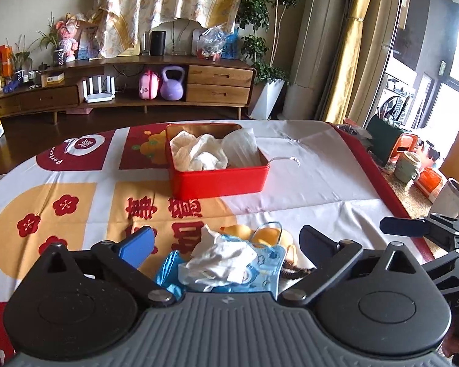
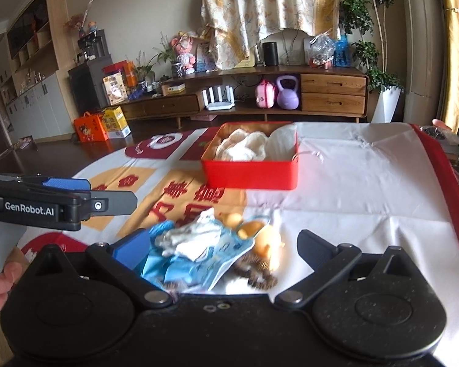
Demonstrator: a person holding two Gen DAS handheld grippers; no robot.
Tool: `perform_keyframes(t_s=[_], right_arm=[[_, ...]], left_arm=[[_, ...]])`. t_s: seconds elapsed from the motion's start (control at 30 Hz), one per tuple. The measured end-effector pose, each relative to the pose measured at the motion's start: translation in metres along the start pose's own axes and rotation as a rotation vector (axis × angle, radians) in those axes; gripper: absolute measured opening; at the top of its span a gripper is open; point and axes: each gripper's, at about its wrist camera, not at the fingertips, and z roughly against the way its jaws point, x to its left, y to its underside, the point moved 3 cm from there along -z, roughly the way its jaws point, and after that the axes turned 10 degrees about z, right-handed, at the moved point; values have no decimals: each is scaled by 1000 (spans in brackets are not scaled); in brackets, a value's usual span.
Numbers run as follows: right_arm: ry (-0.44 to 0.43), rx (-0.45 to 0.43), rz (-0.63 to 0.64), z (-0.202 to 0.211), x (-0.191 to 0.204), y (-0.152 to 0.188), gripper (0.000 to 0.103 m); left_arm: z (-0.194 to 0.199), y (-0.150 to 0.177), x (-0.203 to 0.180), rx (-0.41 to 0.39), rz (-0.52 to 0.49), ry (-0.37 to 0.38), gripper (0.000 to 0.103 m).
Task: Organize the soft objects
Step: 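Lower the left tool onto the white tissue cloth and close on it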
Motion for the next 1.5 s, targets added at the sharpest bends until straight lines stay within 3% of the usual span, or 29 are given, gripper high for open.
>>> perform_keyframes(t_s=[0.27,0.57,0.93,1.2,1.27,1.43,1.5], right_arm=[[-28,67,23,-13,17,32,100],[-71,164,52,-43,28,64,90],[-105,217,113,-75,33,71,79],[-100,224,154,-86,35,73,76],[-97,223,168,-88,36,72,76],[-84,217,222,-88,43,74,69],[-82,214,219,-88,43,74,67]], left_arm=[[-8,33,18,39,41,4,102],[-35,47,28,63,21,-73,102],[-78,45,23,119,-23,-43,102],[-108,38,14,154,-73,-33,100],[-113,38,13,155,-83,-40,96],[-124,40,15,171,-83,-42,96],[-128,40,17,190,-68,-34,73]])
